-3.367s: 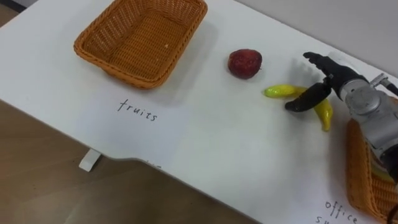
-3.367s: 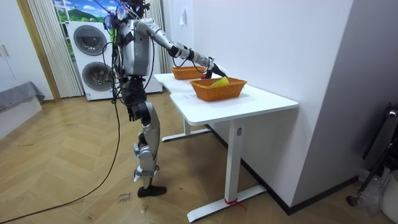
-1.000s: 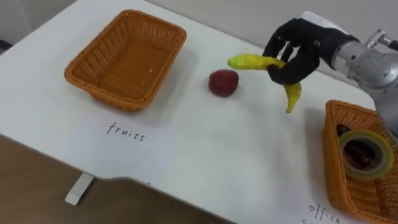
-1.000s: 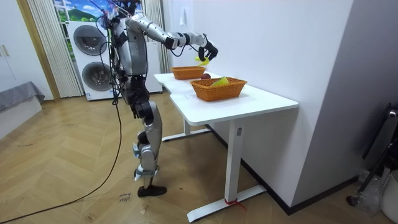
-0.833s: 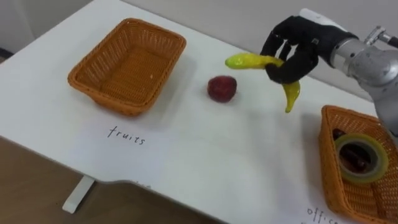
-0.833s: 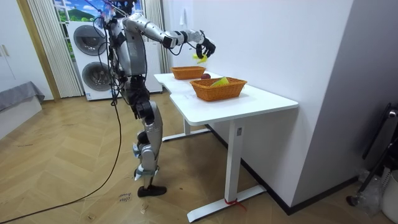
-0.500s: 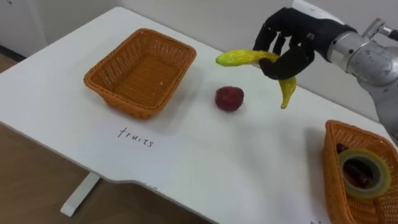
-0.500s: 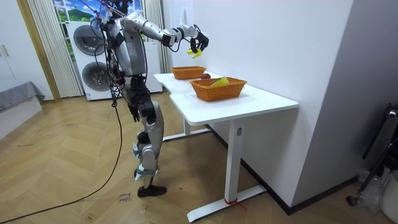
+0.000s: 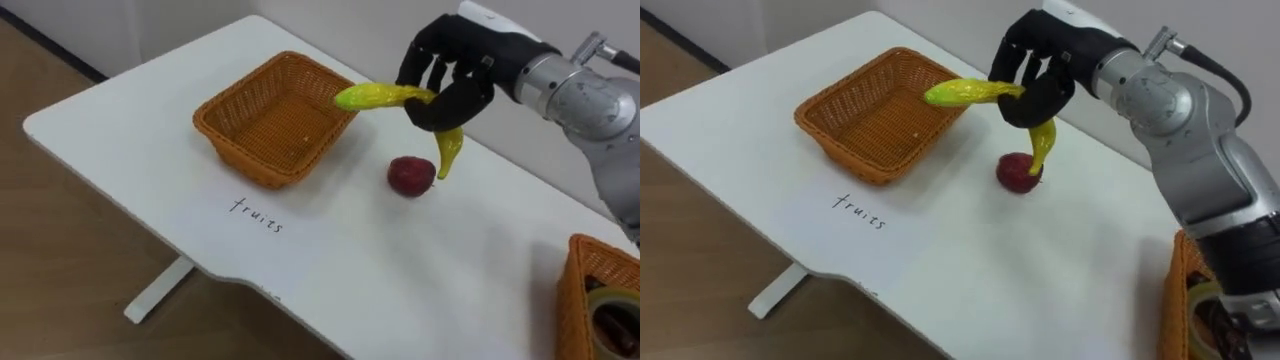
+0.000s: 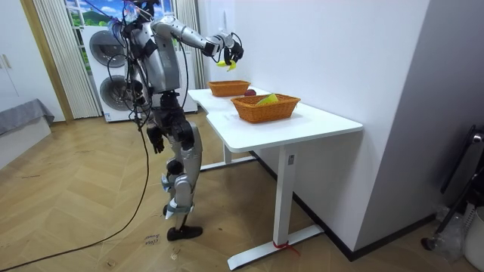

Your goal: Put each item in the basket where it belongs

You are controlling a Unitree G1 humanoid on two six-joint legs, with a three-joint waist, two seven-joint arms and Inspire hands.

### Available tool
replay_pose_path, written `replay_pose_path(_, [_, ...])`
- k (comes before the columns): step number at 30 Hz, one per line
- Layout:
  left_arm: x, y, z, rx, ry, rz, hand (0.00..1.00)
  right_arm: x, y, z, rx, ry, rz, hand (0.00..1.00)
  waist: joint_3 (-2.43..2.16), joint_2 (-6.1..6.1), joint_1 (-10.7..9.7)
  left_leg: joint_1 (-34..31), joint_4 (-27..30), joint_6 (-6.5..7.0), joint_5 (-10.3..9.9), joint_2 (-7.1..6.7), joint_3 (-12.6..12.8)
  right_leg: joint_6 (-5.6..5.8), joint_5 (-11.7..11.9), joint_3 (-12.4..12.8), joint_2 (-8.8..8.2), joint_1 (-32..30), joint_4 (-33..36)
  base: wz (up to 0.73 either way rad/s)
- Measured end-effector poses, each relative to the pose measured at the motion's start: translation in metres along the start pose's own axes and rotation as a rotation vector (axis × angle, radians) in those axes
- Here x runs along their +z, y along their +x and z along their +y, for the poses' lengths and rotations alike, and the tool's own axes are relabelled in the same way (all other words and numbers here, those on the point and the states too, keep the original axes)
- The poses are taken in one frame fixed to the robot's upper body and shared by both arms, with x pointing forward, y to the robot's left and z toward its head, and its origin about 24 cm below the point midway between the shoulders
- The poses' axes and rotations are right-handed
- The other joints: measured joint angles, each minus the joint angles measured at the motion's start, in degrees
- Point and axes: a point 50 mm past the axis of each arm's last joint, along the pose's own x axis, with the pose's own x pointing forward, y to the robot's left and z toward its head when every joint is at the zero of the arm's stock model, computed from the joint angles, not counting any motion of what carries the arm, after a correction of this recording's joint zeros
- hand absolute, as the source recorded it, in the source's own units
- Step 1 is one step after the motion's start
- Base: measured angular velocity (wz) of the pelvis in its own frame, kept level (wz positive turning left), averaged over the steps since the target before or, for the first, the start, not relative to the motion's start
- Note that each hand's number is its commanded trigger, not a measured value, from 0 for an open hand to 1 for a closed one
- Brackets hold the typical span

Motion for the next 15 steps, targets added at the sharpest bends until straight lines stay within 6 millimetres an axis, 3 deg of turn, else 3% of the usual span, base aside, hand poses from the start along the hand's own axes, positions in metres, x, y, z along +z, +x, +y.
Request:
replay_pose_path(4, [-0.002, -0.001, 0.003, -0.007, -0.002, -0.002, 0.00, 0.000, 0.001, 0.000, -0.016, 0.004, 0.002, 1.00, -0.05, -0.88, 2.5, -0.7, 0.4, 0.04, 0.0, -0.17, -0.7, 0.00, 0.0, -0.4, -0.05, -0.6, 0.0, 0.10])
replay_pose_path(9, [-0.013, -0.004, 0.009, 0.005, 0.008, 0.027, 0.00, 0.003, 0.006, 0.011, -0.030, -0.001, -0.013, 1.00, 0.01, -1.17, 3.9, -1.1, 0.7, 0.04, 0.0, -0.35, -2.1, 0.01, 0.0, -2.0, -0.06, -0.5, 0.0, 0.15])
replay_pose_path(15, [-0.024, -0.007, 0.012, -0.001, 0.012, 0.064, 0.00, -0.005, 0.009, 0.015, -0.056, -0.002, 0.018, 1.00, 0.00, -1.94, 3.8, -2.9, 1.5, -0.01, 0.0, -1.22, -4.5, 0.49, -0.3, -2.3, -0.12, -0.7, 0.0, 0.23])
